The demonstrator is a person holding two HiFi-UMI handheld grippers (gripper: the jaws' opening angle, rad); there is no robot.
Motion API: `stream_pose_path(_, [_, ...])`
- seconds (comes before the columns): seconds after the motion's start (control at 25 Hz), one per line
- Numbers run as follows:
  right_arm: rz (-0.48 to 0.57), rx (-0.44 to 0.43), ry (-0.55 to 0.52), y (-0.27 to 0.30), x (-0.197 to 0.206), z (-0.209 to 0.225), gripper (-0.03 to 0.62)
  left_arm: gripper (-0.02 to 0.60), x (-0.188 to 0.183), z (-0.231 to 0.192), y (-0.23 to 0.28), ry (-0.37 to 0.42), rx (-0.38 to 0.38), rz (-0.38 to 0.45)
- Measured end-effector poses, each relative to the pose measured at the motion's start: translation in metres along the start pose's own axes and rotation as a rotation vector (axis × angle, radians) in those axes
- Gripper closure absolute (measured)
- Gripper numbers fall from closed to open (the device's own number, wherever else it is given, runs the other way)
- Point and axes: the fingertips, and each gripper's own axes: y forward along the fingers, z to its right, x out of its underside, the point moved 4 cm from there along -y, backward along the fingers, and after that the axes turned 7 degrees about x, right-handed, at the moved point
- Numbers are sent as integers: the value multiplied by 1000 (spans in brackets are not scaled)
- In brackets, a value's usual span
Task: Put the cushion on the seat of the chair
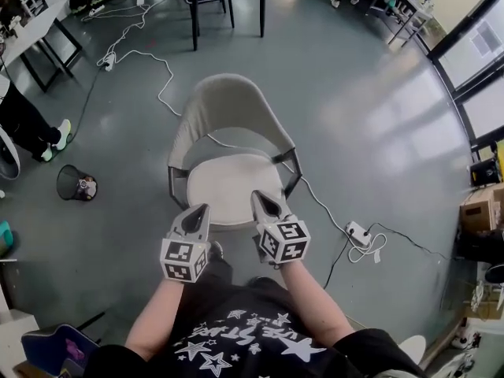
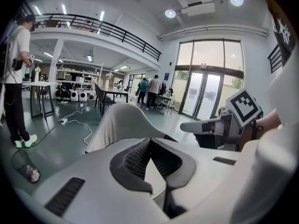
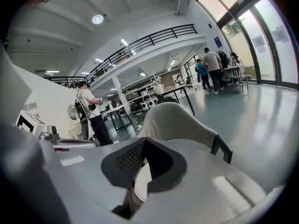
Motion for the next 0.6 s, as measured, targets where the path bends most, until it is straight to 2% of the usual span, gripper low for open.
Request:
stream_pose_path(0.12, [-5,-33,-12,-22,4,5,591,572,6,19,-13,6,-24,7])
stream_pose_path(0.28, [9,-28,-8,-47,7,23,591,573,13,42,-23,-3,-62,37])
stream_pose_path(0.6, [66,-78,1,-116,13,42,591,572,21,108,-45,29,-87,76])
